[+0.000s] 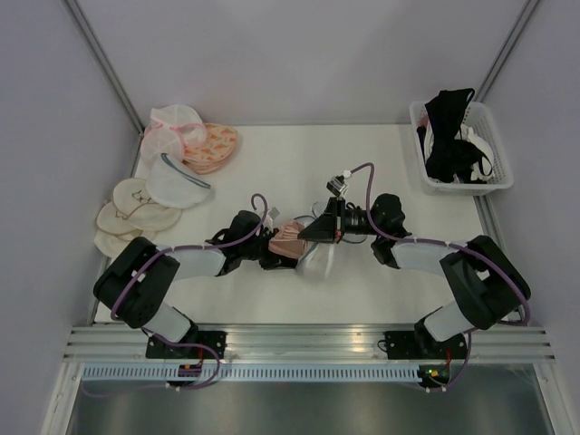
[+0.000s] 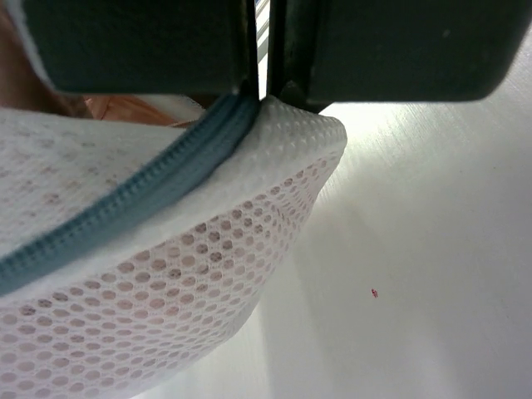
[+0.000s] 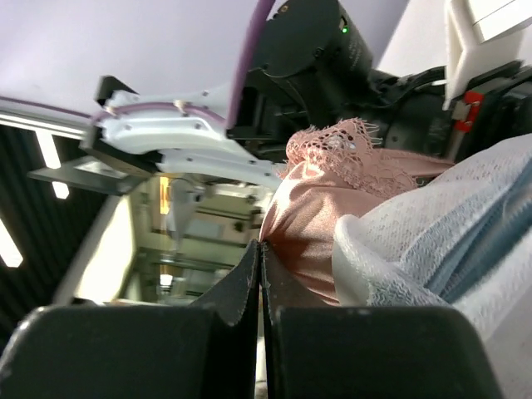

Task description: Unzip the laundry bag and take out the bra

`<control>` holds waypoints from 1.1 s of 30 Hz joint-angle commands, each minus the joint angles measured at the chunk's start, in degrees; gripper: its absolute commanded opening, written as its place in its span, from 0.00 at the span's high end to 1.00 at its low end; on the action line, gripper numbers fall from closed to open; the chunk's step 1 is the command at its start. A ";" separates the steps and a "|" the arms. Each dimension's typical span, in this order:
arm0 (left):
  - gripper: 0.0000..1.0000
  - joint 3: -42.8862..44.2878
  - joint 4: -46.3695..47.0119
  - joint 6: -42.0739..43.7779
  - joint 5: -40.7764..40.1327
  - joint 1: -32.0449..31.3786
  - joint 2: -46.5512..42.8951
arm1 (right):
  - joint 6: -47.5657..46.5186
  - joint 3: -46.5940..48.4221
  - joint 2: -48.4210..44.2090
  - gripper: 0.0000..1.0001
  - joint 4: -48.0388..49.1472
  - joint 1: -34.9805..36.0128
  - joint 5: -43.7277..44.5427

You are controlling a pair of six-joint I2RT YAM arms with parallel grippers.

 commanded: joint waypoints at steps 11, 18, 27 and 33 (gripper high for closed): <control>0.98 1.56 0.73 -0.30 0.72 0.53 0.50 | 19.49 7.08 -2.50 1.00 43.12 -0.80 -4.37; 0.98 3.49 0.56 -0.13 2.04 0.53 1.90 | 22.39 15.25 -4.96 1.00 43.12 -0.80 -3.50; 0.98 3.05 0.91 0.14 2.48 0.53 2.61 | 24.94 24.56 -3.56 1.00 43.12 -1.24 -2.09; 0.98 2.97 0.65 0.49 2.66 0.53 2.69 | 23.81 28.08 -4.87 0.99 38.04 -4.56 -4.28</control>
